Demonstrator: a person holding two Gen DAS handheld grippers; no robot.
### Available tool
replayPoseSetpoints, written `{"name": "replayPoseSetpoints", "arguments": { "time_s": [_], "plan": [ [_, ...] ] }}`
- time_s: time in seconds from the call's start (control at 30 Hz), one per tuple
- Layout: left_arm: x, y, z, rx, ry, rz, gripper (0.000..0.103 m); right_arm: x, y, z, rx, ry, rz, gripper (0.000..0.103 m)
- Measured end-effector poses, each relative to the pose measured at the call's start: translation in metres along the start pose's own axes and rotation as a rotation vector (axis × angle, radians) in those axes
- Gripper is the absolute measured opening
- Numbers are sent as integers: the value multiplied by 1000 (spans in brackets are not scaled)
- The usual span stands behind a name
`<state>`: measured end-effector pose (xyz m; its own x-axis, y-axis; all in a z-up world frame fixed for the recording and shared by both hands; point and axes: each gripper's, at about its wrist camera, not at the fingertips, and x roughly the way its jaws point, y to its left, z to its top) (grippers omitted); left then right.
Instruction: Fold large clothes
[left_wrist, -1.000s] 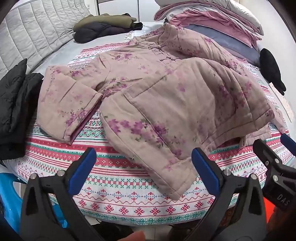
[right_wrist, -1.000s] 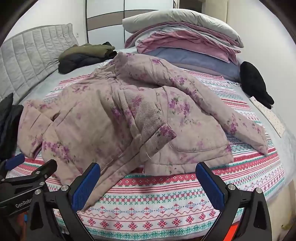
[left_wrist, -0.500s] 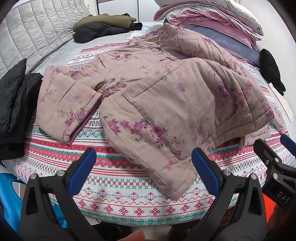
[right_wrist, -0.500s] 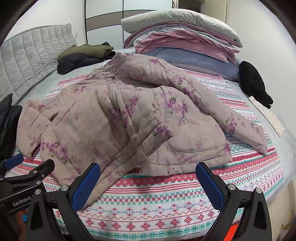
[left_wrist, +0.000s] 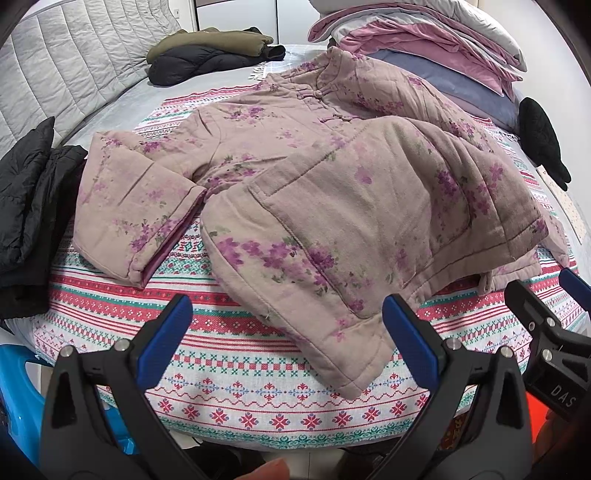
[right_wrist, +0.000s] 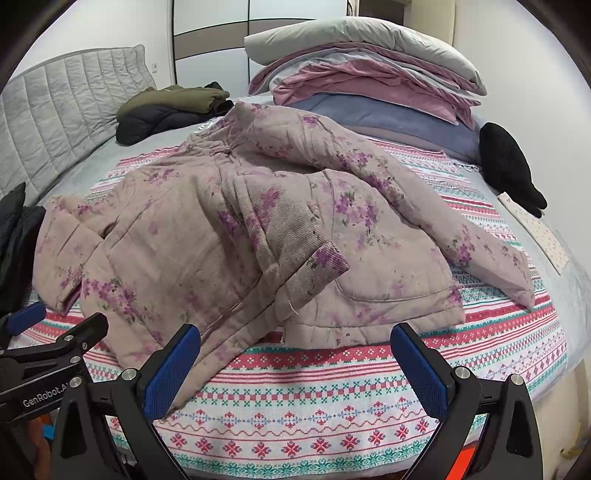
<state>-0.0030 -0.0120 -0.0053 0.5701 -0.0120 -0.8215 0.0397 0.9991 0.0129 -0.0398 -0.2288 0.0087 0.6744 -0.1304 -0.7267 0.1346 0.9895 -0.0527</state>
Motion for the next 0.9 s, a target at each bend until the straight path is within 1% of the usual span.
{"name": "replayPoseSetpoints", "arguments": {
  "time_s": [0.9],
  "plan": [
    [1, 4, 3, -1, 0, -1, 102, 1, 1, -2, -4, 4, -2, 103]
  ]
}}
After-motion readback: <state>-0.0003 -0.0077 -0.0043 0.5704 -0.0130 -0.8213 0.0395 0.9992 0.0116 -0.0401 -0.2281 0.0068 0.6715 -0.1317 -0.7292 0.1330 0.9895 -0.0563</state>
